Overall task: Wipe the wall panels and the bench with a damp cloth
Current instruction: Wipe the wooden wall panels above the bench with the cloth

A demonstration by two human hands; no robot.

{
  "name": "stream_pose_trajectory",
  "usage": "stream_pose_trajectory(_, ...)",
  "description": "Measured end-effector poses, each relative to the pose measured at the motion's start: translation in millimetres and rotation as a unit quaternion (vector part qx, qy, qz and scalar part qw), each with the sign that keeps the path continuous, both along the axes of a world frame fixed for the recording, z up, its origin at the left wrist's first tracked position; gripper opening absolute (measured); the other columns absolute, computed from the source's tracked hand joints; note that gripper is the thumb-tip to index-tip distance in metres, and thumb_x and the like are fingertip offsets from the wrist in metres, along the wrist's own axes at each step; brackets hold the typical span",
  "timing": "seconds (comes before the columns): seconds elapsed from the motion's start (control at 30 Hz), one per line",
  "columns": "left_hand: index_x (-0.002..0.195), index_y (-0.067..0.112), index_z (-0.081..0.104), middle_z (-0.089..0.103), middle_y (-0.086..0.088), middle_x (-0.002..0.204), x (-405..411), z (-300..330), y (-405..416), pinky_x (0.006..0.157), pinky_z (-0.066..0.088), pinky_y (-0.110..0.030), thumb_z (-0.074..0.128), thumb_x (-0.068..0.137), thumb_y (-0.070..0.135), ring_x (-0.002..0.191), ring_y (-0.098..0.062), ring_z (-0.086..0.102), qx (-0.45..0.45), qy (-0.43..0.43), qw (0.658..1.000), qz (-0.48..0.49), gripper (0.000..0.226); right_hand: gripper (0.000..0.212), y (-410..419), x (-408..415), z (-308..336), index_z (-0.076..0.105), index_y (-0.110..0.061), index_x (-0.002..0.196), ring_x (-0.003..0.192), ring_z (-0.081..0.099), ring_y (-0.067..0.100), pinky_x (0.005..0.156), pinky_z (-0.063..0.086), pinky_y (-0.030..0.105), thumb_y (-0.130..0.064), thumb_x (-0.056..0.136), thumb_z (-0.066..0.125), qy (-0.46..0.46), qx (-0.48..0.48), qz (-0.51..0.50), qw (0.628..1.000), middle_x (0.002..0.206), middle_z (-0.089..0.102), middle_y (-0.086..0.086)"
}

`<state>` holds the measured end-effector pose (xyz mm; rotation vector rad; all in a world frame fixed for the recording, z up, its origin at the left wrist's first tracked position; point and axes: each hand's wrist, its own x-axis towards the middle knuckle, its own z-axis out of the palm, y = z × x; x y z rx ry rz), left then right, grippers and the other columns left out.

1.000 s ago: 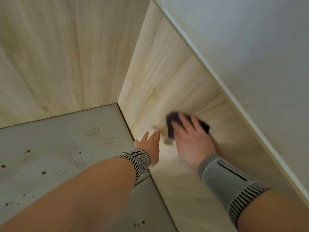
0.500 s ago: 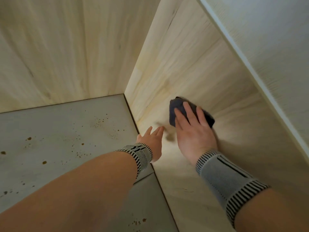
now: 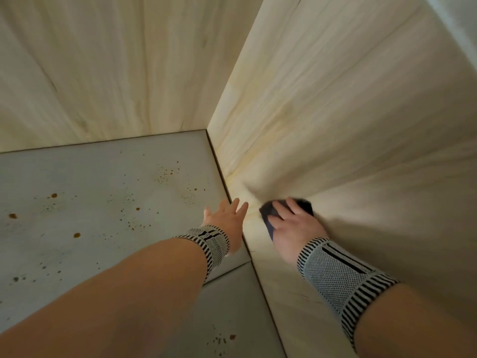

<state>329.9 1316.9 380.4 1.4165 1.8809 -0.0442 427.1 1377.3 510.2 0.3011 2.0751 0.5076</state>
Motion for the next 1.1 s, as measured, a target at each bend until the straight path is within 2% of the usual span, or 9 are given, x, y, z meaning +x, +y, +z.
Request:
stream_pose_trajectory(0.07, 0.156, 0.026, -0.009, -0.011, -0.001, 0.165, -1.6, -11.5, -1.3, 0.119, 0.009, -0.061, 0.057, 0.091, 0.01, 0.152, -0.025, -0.009, -0.008, 0.0, 1.0, -0.003, 0.094, 0.051, 8.6, -9.8, 1.0, 0.039, -0.01, 0.146, 0.147, -0.001, 0.035, 0.116, -0.007, 0.054, -0.028, 0.101, 0.026, 0.041, 0.038, 0.008, 0.998, 0.161, 0.016, 0.009)
stream_pose_trajectory(0.17, 0.156, 0.026, -0.011, -0.015, -0.001, 0.165, -3.1, -29.6, -1.4, 0.119, 0.006, -0.062, 0.058, 0.091, 0.013, 0.152, -0.025, -0.011, -0.025, 0.012, 1.0, -0.006, 0.096, 0.055, 18.8, -20.1, -0.7, 0.019, -0.005, 0.153, 0.147, -0.01, 0.036, 0.116, -0.01, 0.053, -0.027, 0.102, 0.021, 0.145, 0.106, 0.002, 0.984, 0.163, 0.0, 0.008)
stream_pose_trajectory(0.3, 0.157, 0.023, -0.006, -0.013, -0.003, 0.165, -7.5, -47.8, 0.8, 0.118, 0.006, -0.063, 0.059, 0.092, 0.017, 0.152, -0.026, -0.011, -0.02, 0.036, 0.999, -0.025, 0.092, 0.051, 3.6, -2.7, -45.5, 0.036, -0.013, 0.149, 0.148, -0.005, 0.035, 0.116, -0.011, 0.053, -0.03, 0.102, 0.023, -0.026, -0.006, -0.02, 0.999, 0.163, 0.011, 0.008)
stream_pose_trajectory(0.4, 0.157, 0.02, -0.005, -0.014, -0.004, 0.165, -14.8, -65.5, 1.0, 0.118, 0.006, -0.062, 0.06, 0.092, 0.024, 0.151, -0.028, -0.013, -0.026, 0.062, 0.997, -0.036, 0.092, 0.051, 13.2, -12.2, -58.6, 0.037, -0.01, 0.148, 0.148, -0.002, 0.035, 0.117, -0.008, 0.051, -0.027, 0.102, 0.022, 0.026, 0.003, -0.019, 0.999, 0.162, 0.015, 0.008)
stream_pose_trajectory(0.5, 0.157, 0.019, -0.006, -0.016, -0.006, 0.164, -19.8, -87.2, 3.1, 0.118, 0.005, -0.061, 0.062, 0.093, 0.032, 0.151, -0.029, -0.015, -0.039, 0.073, 0.996, -0.04, 0.094, 0.054, 22.1, -23.5, -70.7, 0.019, -0.006, 0.153, 0.148, -0.008, 0.035, 0.116, -0.009, 0.053, -0.027, 0.103, 0.019, 0.09, 0.056, -0.012, 0.994, 0.163, 0.004, 0.008)
stream_pose_trajectory(0.57, 0.157, 0.02, -0.007, -0.018, -0.007, 0.164, -22.7, -100.0, 2.4, 0.119, 0.005, -0.06, 0.065, 0.091, 0.038, 0.151, -0.03, -0.015, -0.053, 0.074, 0.995, -0.047, 0.099, 0.055, 15.9, -16.8, -88.1, 0.015, -0.005, 0.153, 0.147, -0.01, 0.036, 0.116, -0.011, 0.054, -0.028, 0.103, 0.018, 0.052, 0.039, -0.024, 0.998, 0.163, 0.002, 0.009)
stream_pose_trajectory(0.83, 0.157, 0.021, -0.006, -0.019, -0.007, 0.163, -28.7, -129.5, -6.9, 0.12, 0.007, -0.06, 0.077, 0.082, 0.037, 0.15, -0.031, -0.015, -0.042, 0.06, 0.996, -0.056, 0.113, 0.047, 12.9, -4.5, -168.0, 0.043, -0.015, 0.145, 0.147, -0.006, 0.038, 0.114, -0.015, 0.055, -0.03, 0.105, 0.024, -0.086, -0.053, 0.017, 0.995, 0.162, 0.012, 0.012)
stream_pose_trajectory(1.0, 0.158, 0.02, -0.002, -0.017, -0.006, 0.164, -30.5, -135.9, -3.6, 0.119, 0.009, -0.062, 0.079, 0.08, 0.035, 0.151, -0.031, -0.014, -0.042, 0.043, 0.997, -0.053, 0.113, 0.052, 39.1, -60.4, -193.6, 0.035, -0.014, 0.149, 0.147, -0.006, 0.039, 0.115, -0.007, 0.057, -0.035, 0.102, 0.031, -0.076, -0.014, 0.038, 0.996, 0.162, 0.009, 0.011)
stream_pose_trajectory(1.1, 0.158, 0.02, -0.002, -0.018, -0.006, 0.164, -31.9, -135.3, -3.9, 0.119, 0.008, -0.062, 0.077, 0.082, 0.035, 0.15, -0.031, -0.015, -0.043, 0.038, 0.997, -0.058, 0.111, 0.056, 32.7, -59.7, -196.2, 0.032, -0.014, 0.15, 0.147, -0.004, 0.041, 0.116, -0.004, 0.06, -0.038, 0.1, 0.037, -0.12, -0.026, 0.046, 0.991, 0.162, 0.012, 0.013)
